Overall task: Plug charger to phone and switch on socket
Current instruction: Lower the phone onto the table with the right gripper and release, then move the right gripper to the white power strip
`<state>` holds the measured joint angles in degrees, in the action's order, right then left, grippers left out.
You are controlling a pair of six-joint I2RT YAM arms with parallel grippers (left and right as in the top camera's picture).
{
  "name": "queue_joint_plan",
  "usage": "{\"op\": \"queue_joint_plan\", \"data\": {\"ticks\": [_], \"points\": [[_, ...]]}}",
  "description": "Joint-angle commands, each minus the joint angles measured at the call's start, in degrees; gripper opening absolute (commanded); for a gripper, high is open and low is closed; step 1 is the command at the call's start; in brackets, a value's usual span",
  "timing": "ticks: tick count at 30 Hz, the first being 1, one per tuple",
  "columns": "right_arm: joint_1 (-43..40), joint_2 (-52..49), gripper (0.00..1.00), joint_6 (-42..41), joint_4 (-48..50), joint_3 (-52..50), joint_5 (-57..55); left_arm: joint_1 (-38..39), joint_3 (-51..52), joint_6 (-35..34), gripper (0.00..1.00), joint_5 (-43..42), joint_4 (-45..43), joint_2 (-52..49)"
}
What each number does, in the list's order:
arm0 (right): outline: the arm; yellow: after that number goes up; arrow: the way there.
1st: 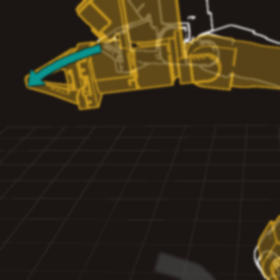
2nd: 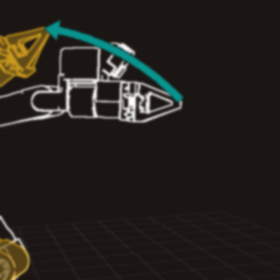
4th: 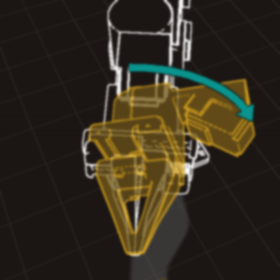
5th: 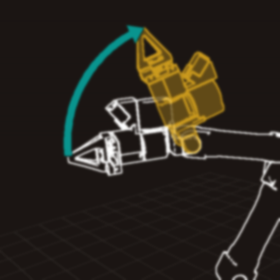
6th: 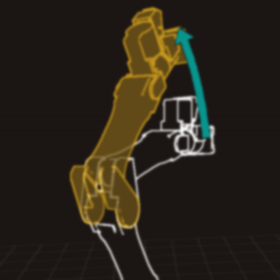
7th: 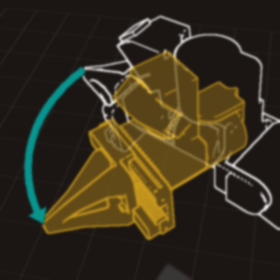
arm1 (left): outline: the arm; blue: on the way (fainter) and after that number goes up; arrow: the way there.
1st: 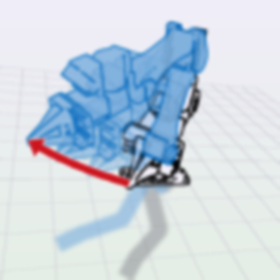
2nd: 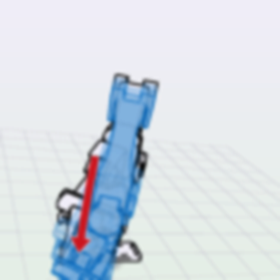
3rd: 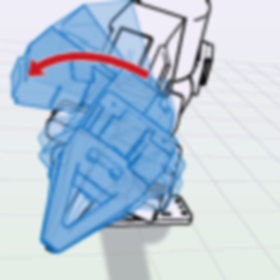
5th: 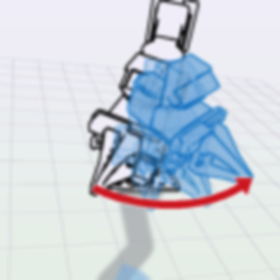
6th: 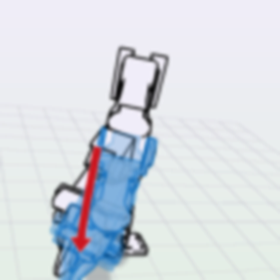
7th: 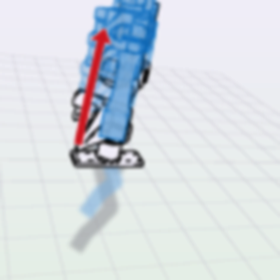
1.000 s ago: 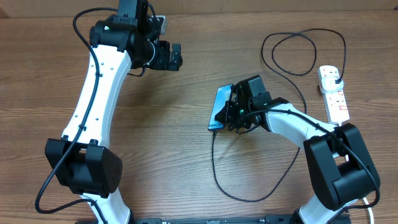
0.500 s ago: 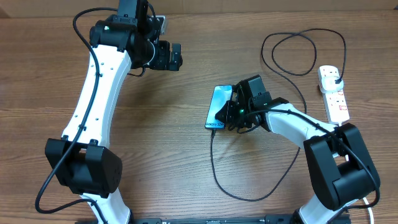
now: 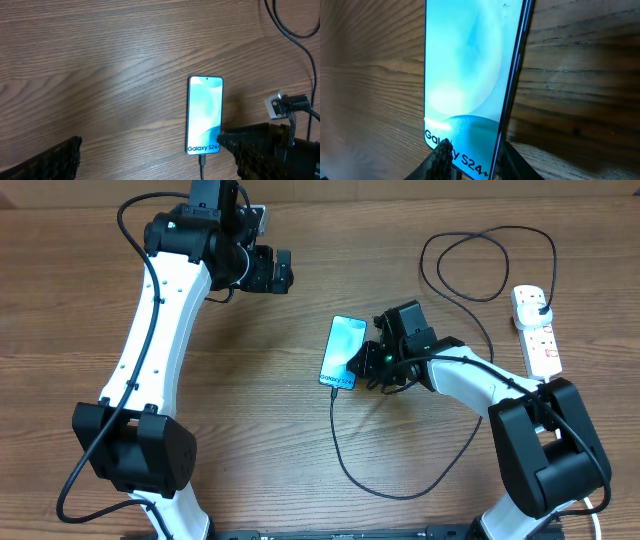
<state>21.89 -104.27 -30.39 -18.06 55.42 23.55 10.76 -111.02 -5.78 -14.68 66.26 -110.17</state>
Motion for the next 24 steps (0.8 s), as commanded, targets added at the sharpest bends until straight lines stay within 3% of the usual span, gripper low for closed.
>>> {"op": "queue_joint_plan", "data": {"ticks": [1,11,16,24], "points": [[0.2,0.5,0.30,0.3,-0.1,0.1,-1.0,0.1,-0.7,0.5,0.99,0.5,0.1,0.8],[-1.5,0.8,0.23,-1.0,-8.9,4.6,-2.6,0.1,-0.7,0.5,1.00,0.5,0.1,0.8],[-2.6,0.9,0.04,-1.0,-16.6,7.7,-5.0,0.1,-0.7,0.5,1.00,0.5,0.1,0.8],[-2.6,0.9,0.04,0.7,-19.4,7.6,-5.9,0.1,-0.7,0.5,1.00,0.5,0.1,0.8]]}}
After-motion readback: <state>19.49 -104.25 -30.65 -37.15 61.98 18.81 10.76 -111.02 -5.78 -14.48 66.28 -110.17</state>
